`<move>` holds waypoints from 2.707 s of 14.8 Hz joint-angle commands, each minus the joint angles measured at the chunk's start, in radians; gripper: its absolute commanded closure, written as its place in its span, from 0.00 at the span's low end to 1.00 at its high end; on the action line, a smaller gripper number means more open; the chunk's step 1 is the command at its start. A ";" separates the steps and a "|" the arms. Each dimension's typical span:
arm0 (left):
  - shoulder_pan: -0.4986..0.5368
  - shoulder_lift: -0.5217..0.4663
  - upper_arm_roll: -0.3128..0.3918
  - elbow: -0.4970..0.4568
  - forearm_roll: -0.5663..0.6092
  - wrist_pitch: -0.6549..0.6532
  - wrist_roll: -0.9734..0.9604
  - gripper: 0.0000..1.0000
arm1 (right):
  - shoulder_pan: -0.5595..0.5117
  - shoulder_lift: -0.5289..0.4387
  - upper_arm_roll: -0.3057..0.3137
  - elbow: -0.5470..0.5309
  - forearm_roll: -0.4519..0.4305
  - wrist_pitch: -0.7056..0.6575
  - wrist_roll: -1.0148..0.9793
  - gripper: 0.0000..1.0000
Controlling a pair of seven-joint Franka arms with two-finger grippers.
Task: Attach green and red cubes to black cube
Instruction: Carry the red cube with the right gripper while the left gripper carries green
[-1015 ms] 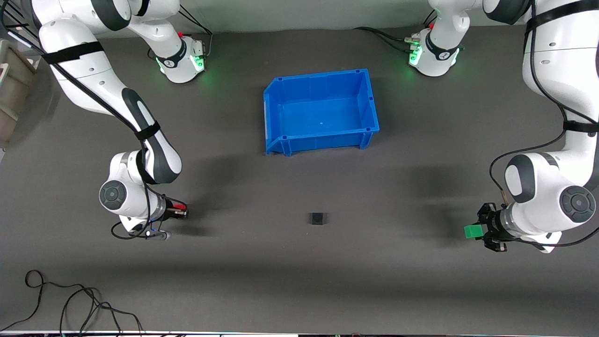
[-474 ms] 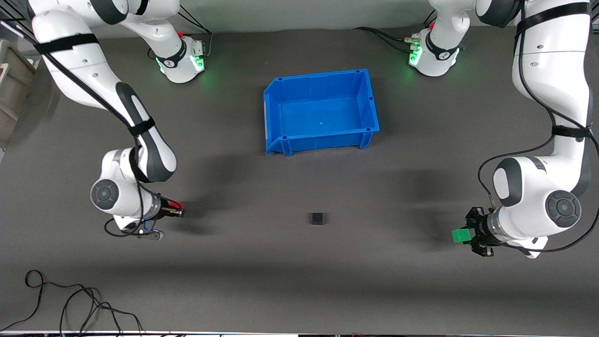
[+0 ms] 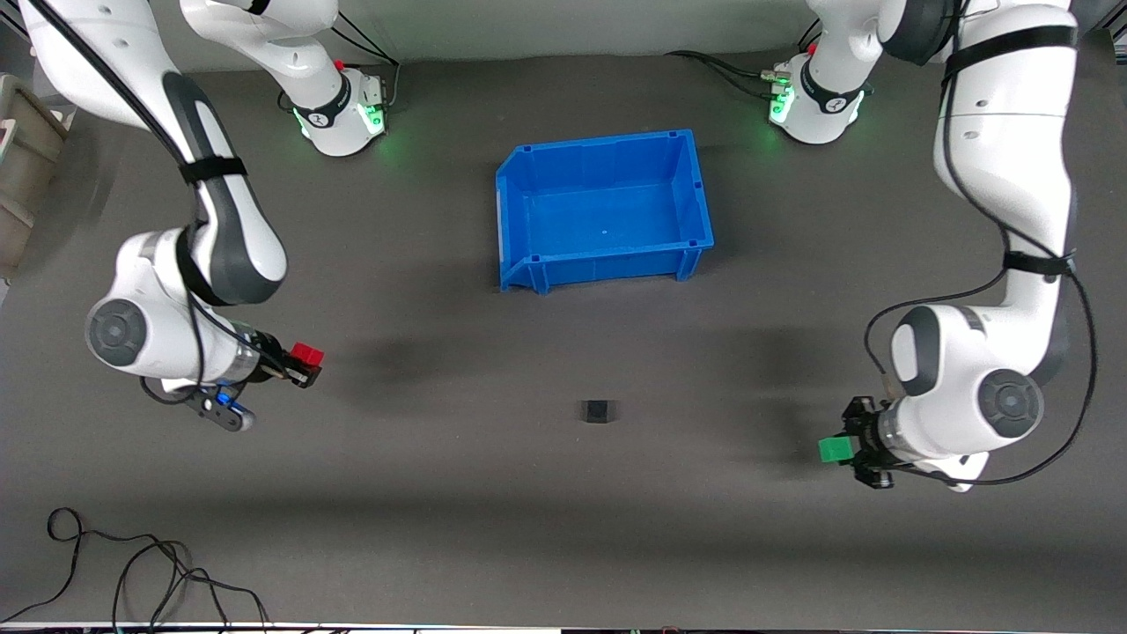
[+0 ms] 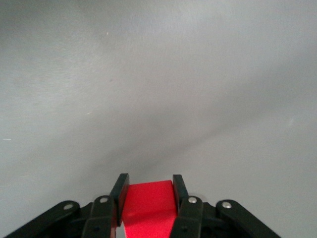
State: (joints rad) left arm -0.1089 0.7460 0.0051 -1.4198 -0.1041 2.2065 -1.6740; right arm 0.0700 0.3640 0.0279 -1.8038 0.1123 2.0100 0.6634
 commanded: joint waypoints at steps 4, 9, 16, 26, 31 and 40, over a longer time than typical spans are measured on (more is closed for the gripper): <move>-0.038 0.076 0.013 0.113 -0.008 -0.013 -0.081 1.00 | 0.031 0.006 0.009 0.049 0.147 -0.034 0.434 1.00; -0.107 0.119 0.013 0.140 -0.008 0.019 -0.099 1.00 | 0.215 0.134 0.004 0.219 0.165 0.010 0.792 1.00; -0.247 0.131 0.013 0.131 -0.026 0.022 -0.232 1.00 | 0.413 0.326 0.003 0.360 0.159 0.213 1.197 1.00; -0.420 0.159 0.015 0.082 -0.103 0.202 -0.368 1.00 | 0.420 0.400 -0.002 0.458 0.159 0.158 1.469 1.00; -0.426 0.168 0.016 0.081 -0.098 0.191 -0.374 1.00 | 0.422 0.525 -0.013 0.599 0.096 0.158 1.469 1.00; -0.446 0.168 0.016 0.082 -0.091 0.187 -0.411 1.00 | 0.471 0.694 -0.019 0.744 0.031 0.188 1.516 1.00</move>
State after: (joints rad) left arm -0.5356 0.9216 0.0066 -1.3293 -0.1932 2.3928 -2.0502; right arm 0.5113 0.9706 0.0208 -1.1667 0.1927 2.2051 2.1117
